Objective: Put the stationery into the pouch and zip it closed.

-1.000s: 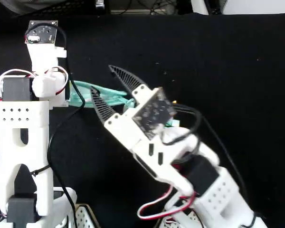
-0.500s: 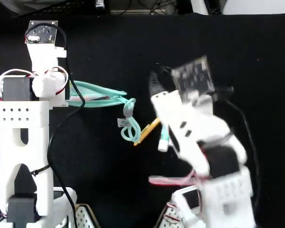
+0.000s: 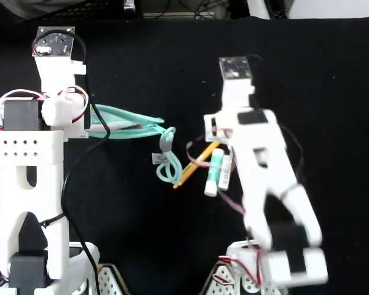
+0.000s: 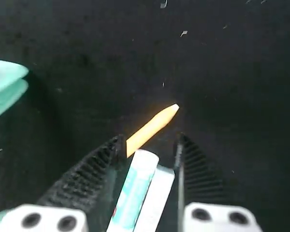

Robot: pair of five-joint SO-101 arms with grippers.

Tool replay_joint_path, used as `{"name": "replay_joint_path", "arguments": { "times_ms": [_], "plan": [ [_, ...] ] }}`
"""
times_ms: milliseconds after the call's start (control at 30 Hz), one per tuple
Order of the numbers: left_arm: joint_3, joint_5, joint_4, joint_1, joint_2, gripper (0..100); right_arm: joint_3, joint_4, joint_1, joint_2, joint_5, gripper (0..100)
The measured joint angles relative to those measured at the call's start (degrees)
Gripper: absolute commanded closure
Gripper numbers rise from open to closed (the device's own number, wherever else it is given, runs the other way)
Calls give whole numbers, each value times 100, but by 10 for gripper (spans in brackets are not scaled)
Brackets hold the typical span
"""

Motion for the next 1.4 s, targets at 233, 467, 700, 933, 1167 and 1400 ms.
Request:
{"name": "replay_joint_path", "arguments": {
  "times_ms": [233, 467, 700, 933, 1167, 1400],
  "plan": [
    [0, 0, 0, 0, 0, 971, -1776, 686, 88, 2215, -809, 858],
    [0, 0, 0, 0, 0, 971, -3147, 1512, 308, 3358, -1336, 860],
    [0, 0, 0, 0, 0, 971, -3833, 1714, 325, 4026, -1363, 980],
    [0, 0, 0, 0, 0, 971, -4308, 2207, 360, 4290, -976, 987],
    [0, 0, 0, 0, 0, 971, -4352, 2180, -123, 4255, -571, 987],
    [0, 0, 0, 0, 0, 971, -4352, 2075, -519, 4220, -527, 894]
  ]
}}
